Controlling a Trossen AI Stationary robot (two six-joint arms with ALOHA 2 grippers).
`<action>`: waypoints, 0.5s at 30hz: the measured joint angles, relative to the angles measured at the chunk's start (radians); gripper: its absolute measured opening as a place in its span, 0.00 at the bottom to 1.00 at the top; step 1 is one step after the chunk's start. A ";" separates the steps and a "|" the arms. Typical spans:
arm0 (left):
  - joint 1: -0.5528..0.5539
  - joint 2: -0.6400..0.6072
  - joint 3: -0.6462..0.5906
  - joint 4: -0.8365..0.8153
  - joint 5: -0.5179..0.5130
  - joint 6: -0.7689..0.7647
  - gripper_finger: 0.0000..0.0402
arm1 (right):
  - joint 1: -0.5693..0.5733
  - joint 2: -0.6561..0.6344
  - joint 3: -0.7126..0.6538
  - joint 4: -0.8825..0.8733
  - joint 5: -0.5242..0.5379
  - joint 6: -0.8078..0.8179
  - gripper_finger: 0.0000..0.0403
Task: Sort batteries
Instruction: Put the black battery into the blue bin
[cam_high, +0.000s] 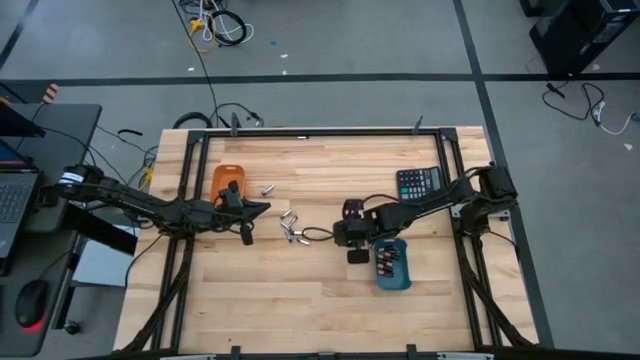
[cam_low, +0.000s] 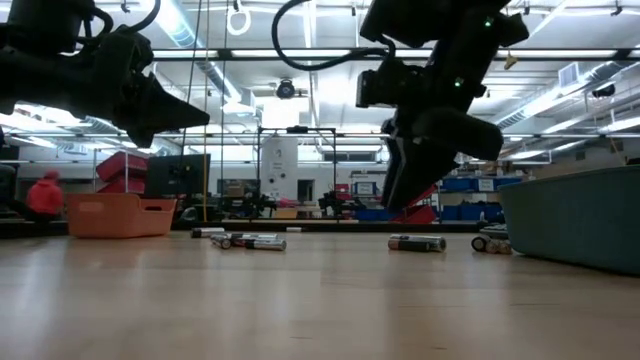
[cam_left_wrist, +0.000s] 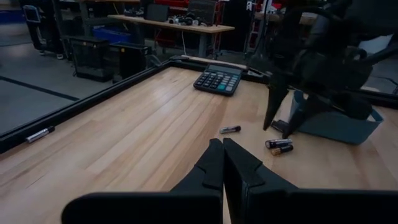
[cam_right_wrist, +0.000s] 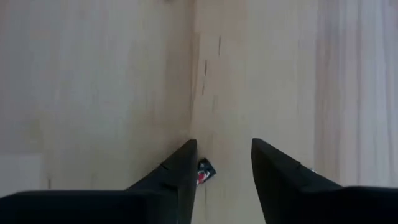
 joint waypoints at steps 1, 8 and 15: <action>0.000 0.000 0.000 -0.006 0.000 0.000 0.00 | -0.001 0.004 0.000 0.010 -0.005 0.002 0.36; 0.000 0.002 0.000 -0.020 0.000 -0.002 0.00 | 0.000 0.043 0.000 0.014 -0.064 0.058 0.37; 0.001 0.014 0.000 -0.016 0.000 -0.003 0.00 | 0.006 0.070 0.000 0.010 -0.097 0.113 0.38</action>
